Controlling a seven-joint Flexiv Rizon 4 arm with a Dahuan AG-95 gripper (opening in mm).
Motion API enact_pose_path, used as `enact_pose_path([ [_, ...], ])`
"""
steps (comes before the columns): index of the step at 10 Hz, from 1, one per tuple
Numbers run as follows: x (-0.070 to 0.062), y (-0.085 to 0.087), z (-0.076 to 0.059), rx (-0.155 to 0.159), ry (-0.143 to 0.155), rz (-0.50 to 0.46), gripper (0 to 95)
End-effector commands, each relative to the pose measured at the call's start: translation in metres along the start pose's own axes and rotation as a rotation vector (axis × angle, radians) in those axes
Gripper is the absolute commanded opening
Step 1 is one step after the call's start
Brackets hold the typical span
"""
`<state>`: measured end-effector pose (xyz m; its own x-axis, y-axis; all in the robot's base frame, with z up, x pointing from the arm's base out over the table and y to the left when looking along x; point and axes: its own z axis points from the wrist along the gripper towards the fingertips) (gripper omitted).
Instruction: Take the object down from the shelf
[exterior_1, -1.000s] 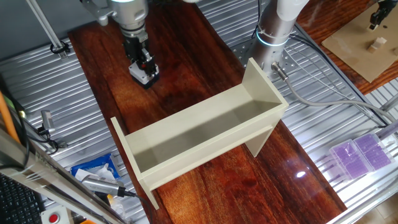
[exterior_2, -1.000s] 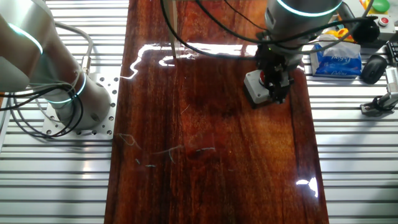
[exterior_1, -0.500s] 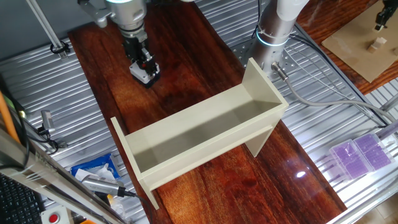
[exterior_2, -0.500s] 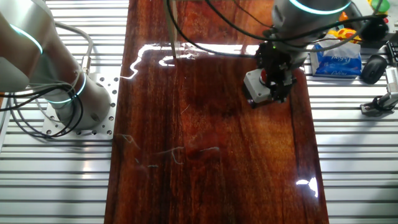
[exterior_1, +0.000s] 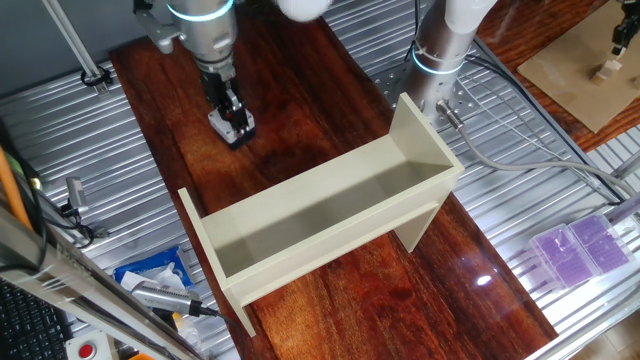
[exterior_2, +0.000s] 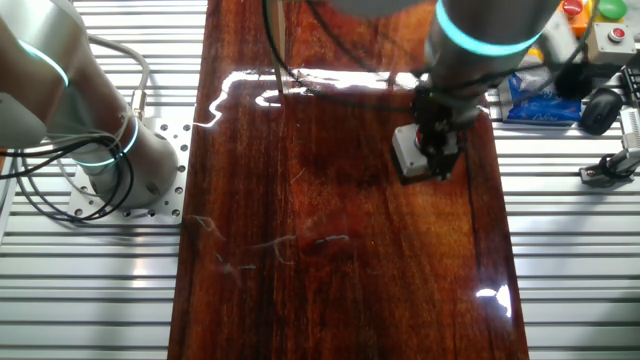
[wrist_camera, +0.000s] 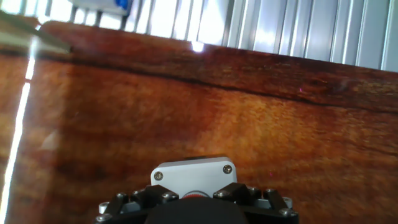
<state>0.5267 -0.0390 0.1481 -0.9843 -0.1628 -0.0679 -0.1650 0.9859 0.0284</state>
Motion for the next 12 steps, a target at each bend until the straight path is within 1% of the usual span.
enact_pose_path([
  [1,0.0,-0.002,0.022,-0.006,-0.021,0.024,0.0],
  [2,0.0,-0.002,0.022,-0.02,-0.006,0.032,0.0],
  [3,0.0,-0.002,0.022,-0.031,0.007,0.015,0.0],
  [5,0.0,-0.002,0.022,-0.028,0.008,0.022,0.0],
  [6,0.0,-0.002,0.022,-0.027,0.006,0.045,0.0],
  [7,0.0,-0.001,0.023,-0.019,0.008,0.065,0.0],
  [8,-0.001,-0.001,0.031,-0.007,0.012,0.087,0.0],
  [9,-0.003,-0.005,0.044,-0.009,0.008,0.101,0.0],
  [11,-0.007,-0.009,0.061,-0.008,0.005,0.105,0.0],
  [12,-0.009,-0.01,0.067,-0.008,0.004,0.105,0.0],
])
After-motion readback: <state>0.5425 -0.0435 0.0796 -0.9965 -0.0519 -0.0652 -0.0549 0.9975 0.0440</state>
